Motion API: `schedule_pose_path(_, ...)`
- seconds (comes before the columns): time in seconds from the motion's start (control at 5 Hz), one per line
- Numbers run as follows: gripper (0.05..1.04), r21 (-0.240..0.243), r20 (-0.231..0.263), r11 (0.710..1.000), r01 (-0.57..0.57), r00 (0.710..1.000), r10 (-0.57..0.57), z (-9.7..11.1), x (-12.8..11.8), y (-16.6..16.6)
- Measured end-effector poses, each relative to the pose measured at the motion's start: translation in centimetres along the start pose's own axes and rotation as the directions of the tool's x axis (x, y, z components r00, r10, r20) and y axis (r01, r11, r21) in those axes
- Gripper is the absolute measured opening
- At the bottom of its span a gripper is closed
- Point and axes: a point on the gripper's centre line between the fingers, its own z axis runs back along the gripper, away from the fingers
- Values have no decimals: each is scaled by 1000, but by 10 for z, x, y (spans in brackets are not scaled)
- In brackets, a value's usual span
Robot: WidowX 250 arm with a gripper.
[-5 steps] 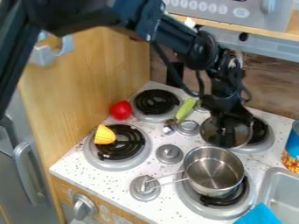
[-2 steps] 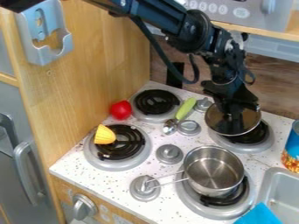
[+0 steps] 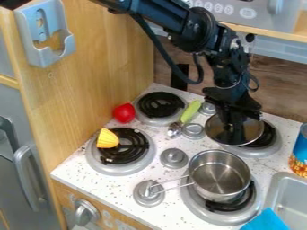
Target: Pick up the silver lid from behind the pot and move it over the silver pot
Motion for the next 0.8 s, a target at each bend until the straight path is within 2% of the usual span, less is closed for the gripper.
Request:
schedule_pose_path(0.2, 320, -2, -11, 1000, 15, 1000, -15, 14, -11, -4)
schedule_pose_path(0.4, 320, 1, -25, 1000, 26, 999, -26, 18, -31, -5)
schedule_pose_path(0.8, 320, -5, -42, 996, 87, 995, -87, 13, -54, -14)
